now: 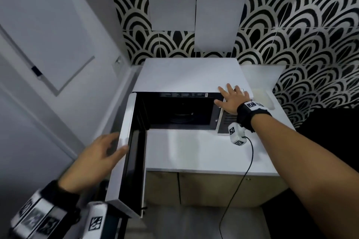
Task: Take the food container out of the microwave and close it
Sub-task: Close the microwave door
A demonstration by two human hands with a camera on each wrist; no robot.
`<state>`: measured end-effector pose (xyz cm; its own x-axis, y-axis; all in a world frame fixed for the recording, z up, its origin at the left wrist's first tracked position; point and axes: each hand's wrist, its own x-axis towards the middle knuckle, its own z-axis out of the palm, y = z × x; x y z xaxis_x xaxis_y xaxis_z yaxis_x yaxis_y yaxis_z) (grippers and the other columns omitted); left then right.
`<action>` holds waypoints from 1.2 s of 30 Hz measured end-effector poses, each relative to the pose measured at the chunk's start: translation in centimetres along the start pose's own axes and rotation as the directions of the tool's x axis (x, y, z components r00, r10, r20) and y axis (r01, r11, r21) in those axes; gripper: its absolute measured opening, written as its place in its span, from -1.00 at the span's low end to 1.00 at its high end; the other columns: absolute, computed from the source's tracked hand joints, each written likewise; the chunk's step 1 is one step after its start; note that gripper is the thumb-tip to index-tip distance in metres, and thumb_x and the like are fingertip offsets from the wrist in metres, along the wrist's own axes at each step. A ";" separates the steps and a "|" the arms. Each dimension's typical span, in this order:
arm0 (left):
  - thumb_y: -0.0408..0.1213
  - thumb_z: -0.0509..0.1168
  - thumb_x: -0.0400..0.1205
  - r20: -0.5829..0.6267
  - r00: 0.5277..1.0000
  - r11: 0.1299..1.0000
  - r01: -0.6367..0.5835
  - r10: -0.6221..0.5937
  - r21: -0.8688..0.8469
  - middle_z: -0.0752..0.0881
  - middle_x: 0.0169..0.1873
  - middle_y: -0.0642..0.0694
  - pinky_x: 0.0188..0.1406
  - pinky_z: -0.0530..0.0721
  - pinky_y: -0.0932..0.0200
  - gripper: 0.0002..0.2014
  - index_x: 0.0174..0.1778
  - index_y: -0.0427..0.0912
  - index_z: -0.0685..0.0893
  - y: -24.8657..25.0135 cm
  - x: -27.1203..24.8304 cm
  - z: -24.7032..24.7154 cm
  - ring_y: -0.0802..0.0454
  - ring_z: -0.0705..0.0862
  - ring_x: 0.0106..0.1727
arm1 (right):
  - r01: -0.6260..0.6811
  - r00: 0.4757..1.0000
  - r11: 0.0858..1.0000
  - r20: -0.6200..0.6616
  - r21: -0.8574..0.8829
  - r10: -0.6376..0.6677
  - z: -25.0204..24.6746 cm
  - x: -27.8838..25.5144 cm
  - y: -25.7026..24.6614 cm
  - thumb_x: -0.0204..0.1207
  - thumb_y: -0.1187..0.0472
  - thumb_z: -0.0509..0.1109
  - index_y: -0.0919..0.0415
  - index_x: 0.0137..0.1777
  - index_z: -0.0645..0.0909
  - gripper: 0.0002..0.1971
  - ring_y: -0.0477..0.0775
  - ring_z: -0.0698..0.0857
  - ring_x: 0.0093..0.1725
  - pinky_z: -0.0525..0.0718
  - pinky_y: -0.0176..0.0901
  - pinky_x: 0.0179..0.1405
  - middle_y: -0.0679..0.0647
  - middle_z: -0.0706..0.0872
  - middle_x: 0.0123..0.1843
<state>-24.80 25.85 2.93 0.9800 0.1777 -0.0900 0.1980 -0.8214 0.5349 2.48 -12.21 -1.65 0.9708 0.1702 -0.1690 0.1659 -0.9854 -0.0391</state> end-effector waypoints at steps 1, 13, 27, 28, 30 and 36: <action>0.47 0.19 0.44 0.015 0.998 0.998 0.061 -0.061 -0.007 0.69 0.29 -0.01 0.28 0.62 -0.01 -0.17 0.53 0.00 0.53 -1.2 -1.1 0.2 0.02 0.70 0.22 | 0.000 1.000 1.000 0.001 -0.002 0.000 0.0 0.1 0.0 0.54 -0.45 -0.09 -0.22 0.72 -0.16 -0.22 0.27 -0.12 0.76 -0.08 0.37 0.68 0.00 -0.16 0.80; 0.28 0.18 0.48 0.400 0.910 0.920 0.245 -0.110 -0.306 0.81 -0.26 0.48 0.05 0.44 0.67 -0.60 -0.23 0.18 0.86 -0.3 -6.3 5.2 0.63 0.69 -0.08 | 0.016 0.999 0.995 -0.042 0.098 -0.012 -0.3 0.1 0.7 0.64 -0.31 -0.04 0.00 0.74 -0.07 -0.25 0.22 -0.04 0.76 0.00 0.26 0.69 0.13 -0.12 0.80; 0.07 -0.10 0.80 0.337 0.896 0.915 -0.156 0.290 -0.372 0.81 -0.12 -0.11 0.13 0.56 0.07 -0.42 -0.08 -0.28 0.68 14.8 6.4 19.6 -0.08 0.74 0.02 | 0.004 0.999 0.963 0.037 0.271 -0.014 -0.5 -1.1 3.6 0.65 -0.30 -0.31 -0.17 0.72 -0.05 -0.36 0.19 -0.19 0.76 -0.21 0.32 0.69 -0.05 -0.14 0.80; 0.04 -0.10 0.81 0.321 0.904 0.915 -0.152 0.282 -0.375 0.83 -0.10 -0.13 0.11 0.56 0.09 -0.43 -0.12 -0.25 0.69 16.0 7.6 20.2 -0.11 0.75 0.03 | 0.007 0.999 0.959 0.041 0.283 -0.019 -0.6 -1.3 3.7 0.65 -0.30 -0.31 -0.17 0.72 -0.05 -0.35 0.17 -0.20 0.76 -0.22 0.31 0.69 -0.05 -0.14 0.80; -0.01 -0.10 0.82 0.313 0.916 0.917 -0.119 0.249 -0.381 0.87 -0.08 -0.20 0.16 0.62 0.06 -0.46 -0.19 -0.20 0.68 18.0 10.1 21.3 -0.18 0.78 0.04 | 0.006 0.999 0.953 0.043 0.302 -0.020 -0.6 -1.6 3.7 0.64 -0.31 -0.31 -0.17 0.73 -0.05 -0.34 0.14 -0.21 0.76 -0.24 0.29 0.69 -0.06 -0.15 0.79; 0.05 -0.06 0.79 0.262 0.950 0.942 -0.079 0.170 -0.326 0.85 -0.08 -0.27 0.12 0.62 0.05 -0.39 -0.23 -0.28 0.73 20.7 16.2 23.0 -0.21 0.77 -0.02 | 0.001 0.999 0.935 0.037 0.355 -0.015 -0.1 -1.9 3.7 0.62 -0.36 -0.32 -0.22 0.72 -0.05 -0.33 0.08 -0.27 0.76 -0.31 0.24 0.69 -0.12 -0.17 0.79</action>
<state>-4.35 -0.70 -6.80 0.9701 -0.1128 -0.2150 0.1028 -0.6114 0.7846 1.31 -16.14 -1.34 0.9612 0.1853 -0.2043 0.0948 -0.9175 -0.3862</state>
